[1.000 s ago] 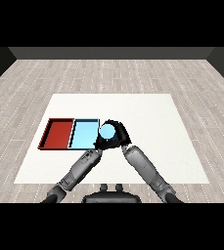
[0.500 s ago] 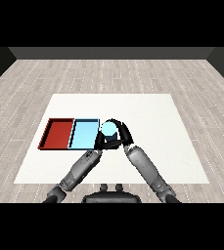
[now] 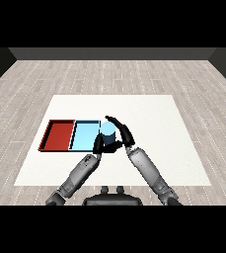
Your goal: Pick the blue can and put it in the blue box
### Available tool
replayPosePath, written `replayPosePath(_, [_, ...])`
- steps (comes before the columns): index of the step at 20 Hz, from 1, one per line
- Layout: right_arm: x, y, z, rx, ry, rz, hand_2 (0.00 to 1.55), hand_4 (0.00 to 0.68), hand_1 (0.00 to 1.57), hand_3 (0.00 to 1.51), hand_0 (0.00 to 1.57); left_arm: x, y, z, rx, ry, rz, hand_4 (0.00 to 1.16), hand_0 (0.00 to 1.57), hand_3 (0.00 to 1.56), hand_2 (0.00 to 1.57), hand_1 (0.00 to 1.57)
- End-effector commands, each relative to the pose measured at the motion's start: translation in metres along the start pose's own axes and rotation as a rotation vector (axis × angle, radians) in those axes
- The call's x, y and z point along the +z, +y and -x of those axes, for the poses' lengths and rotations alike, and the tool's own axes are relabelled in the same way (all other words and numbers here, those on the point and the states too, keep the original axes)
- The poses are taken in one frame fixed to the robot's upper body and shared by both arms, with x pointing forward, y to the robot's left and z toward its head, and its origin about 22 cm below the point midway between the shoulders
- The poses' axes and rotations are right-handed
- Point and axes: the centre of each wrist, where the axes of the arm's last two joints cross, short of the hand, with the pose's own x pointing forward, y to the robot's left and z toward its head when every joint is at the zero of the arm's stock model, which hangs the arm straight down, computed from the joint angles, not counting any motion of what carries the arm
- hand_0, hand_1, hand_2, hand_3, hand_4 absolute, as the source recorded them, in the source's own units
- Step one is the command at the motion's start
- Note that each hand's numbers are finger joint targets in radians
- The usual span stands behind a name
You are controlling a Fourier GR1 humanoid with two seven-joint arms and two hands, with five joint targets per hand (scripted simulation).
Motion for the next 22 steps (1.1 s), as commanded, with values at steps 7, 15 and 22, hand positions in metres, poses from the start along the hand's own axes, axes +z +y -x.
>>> replayPosePath(7, [0.021,-0.052,-0.010,-0.116,-0.030,0.147,0.00,0.000,0.00,0.00,0.00,-0.029,0.024,-0.018,-0.053,0.010,-0.050,1.13,1.57,1.49,1.57,1.57])
replayPosePath(15, [0.040,-0.080,0.036,-0.163,0.043,0.247,0.00,0.000,0.00,0.00,0.00,-0.024,0.088,0.006,-0.197,0.058,-0.122,1.13,1.57,1.48,1.57,1.57])
replayPosePath(22, [0.055,-0.077,0.051,-0.241,0.041,0.288,0.00,0.000,0.00,0.00,0.00,-0.051,0.155,0.002,-0.332,0.184,-0.216,1.12,1.57,1.49,1.57,1.57])
